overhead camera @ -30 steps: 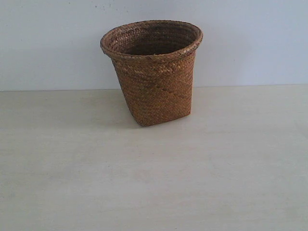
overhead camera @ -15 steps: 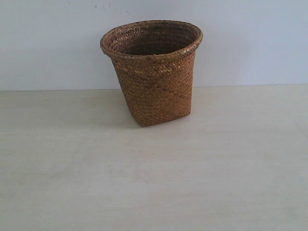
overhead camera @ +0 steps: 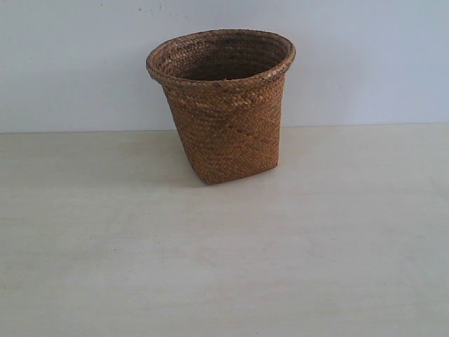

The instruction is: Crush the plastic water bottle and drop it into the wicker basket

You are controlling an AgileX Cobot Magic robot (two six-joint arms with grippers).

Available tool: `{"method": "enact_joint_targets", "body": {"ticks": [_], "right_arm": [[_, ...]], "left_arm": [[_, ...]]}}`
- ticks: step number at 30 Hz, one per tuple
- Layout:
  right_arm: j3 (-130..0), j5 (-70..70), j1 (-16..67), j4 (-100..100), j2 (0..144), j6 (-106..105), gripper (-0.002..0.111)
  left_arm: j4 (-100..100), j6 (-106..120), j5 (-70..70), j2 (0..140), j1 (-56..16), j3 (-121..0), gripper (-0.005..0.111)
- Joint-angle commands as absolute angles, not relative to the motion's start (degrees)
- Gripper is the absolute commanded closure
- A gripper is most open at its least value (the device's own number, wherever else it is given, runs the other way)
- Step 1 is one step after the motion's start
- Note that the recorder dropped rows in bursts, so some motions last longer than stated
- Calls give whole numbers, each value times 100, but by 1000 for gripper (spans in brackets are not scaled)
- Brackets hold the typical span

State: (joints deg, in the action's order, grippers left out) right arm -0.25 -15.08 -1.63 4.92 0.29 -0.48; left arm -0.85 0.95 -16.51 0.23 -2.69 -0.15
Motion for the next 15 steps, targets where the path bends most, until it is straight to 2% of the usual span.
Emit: {"method": "enact_joint_targets", "body": {"ticks": [1,15], "right_arm": [[0,-1663,-176,394,0,-64,108],[0,-1845,-176,270,0,-43,108]], "left_arm": [[-61,39,-1668,0,-255,0,102],[-61,39,-1668,0,-255,0,102]]}}
